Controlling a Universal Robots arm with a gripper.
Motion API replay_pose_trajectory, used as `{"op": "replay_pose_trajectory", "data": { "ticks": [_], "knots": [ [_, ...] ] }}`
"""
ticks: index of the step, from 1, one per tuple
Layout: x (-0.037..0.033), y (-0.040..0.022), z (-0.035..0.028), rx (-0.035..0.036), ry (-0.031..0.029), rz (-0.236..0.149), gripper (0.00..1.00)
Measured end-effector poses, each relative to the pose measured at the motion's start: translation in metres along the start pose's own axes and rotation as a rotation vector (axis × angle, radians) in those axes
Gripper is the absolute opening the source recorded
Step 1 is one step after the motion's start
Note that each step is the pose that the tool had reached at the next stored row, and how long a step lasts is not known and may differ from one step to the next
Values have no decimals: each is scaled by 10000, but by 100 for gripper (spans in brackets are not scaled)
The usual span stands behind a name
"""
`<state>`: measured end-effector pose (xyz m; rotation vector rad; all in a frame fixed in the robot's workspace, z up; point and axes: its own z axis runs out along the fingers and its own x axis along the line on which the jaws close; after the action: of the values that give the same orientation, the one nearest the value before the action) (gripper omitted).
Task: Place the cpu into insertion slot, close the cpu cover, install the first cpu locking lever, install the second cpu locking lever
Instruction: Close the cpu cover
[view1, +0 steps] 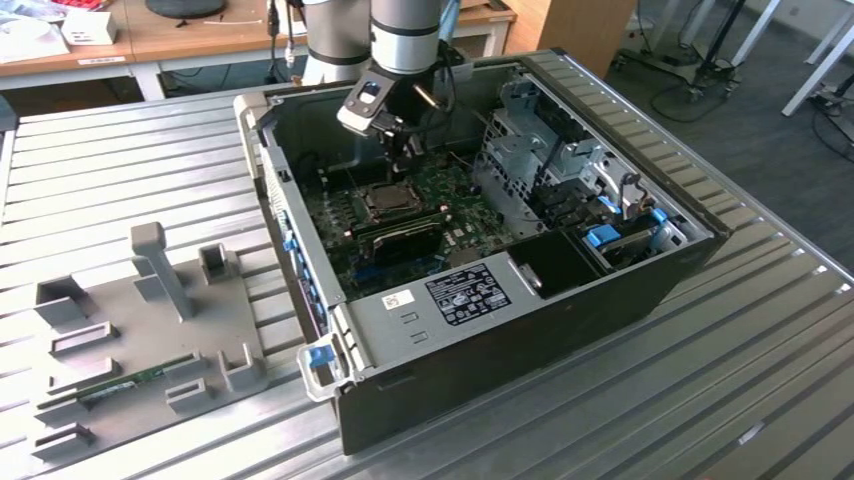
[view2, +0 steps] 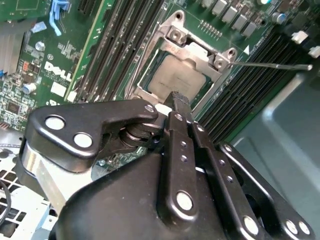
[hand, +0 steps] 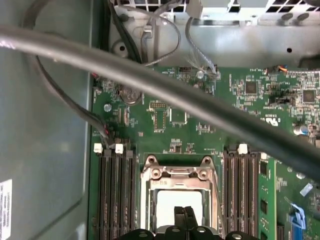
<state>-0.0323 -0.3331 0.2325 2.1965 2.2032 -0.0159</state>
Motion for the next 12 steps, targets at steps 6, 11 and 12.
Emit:
{"op": "replay_pose_trajectory", "data": {
  "ticks": [6,11,12],
  "knots": [
    [0,-3,0,0,0,0,10],
    [0,-3,1,-14,7,-489,10],
    [0,-3,1,-19,9,-654,10]
  ]
}}
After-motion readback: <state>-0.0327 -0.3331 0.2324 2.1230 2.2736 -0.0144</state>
